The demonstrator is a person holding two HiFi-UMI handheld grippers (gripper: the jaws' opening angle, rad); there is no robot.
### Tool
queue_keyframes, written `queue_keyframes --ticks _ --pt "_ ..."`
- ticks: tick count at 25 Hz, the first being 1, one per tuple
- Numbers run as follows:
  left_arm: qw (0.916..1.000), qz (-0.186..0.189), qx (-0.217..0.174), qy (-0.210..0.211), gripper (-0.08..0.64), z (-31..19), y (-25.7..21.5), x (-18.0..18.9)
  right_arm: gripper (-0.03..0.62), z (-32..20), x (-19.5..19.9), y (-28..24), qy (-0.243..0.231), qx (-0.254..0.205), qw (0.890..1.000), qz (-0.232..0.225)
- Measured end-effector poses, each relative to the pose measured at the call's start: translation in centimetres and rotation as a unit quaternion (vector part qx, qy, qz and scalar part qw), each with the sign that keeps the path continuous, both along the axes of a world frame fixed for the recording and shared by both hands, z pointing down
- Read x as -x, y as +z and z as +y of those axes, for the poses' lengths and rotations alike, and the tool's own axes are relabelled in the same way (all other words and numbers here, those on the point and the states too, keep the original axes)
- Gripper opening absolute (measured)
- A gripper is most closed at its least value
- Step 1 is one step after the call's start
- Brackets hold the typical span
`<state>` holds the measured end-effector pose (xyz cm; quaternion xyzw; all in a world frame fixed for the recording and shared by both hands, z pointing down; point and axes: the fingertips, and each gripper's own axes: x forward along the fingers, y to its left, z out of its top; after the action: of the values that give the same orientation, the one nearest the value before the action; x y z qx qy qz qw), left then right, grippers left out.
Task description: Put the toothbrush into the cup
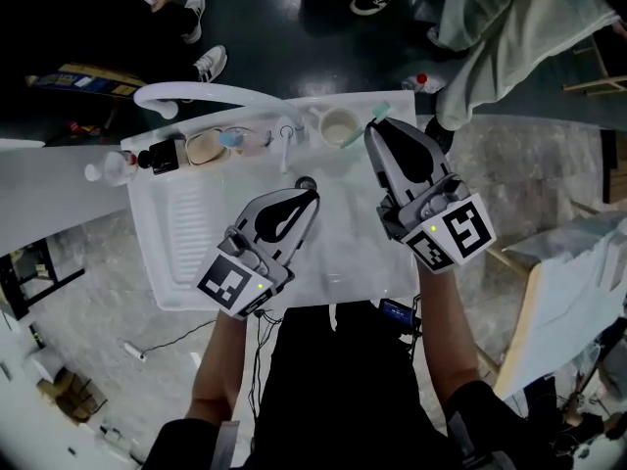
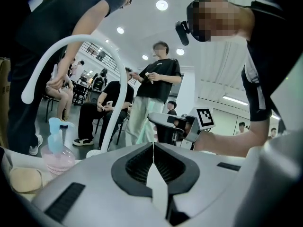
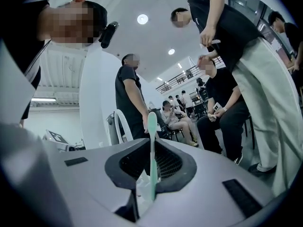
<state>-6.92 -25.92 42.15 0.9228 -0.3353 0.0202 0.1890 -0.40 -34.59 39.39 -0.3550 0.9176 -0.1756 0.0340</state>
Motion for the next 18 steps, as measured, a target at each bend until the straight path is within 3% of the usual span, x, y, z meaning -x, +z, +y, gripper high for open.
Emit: queue_keyframes --ticks 6,18 --pt "0.9995 0.002 0.031 0.002 0.010 -0.1 2.1 -0.6 0.037 -1.7 0.1 1.5 0.005 -0.006 1.000 0.004" --pt "0.9990 0.002 0.045 0.007 0.010 0.5 3.9 -1.1 0.037 -1.9 0.6 4.8 0.002 0.018 1.000 -0.002"
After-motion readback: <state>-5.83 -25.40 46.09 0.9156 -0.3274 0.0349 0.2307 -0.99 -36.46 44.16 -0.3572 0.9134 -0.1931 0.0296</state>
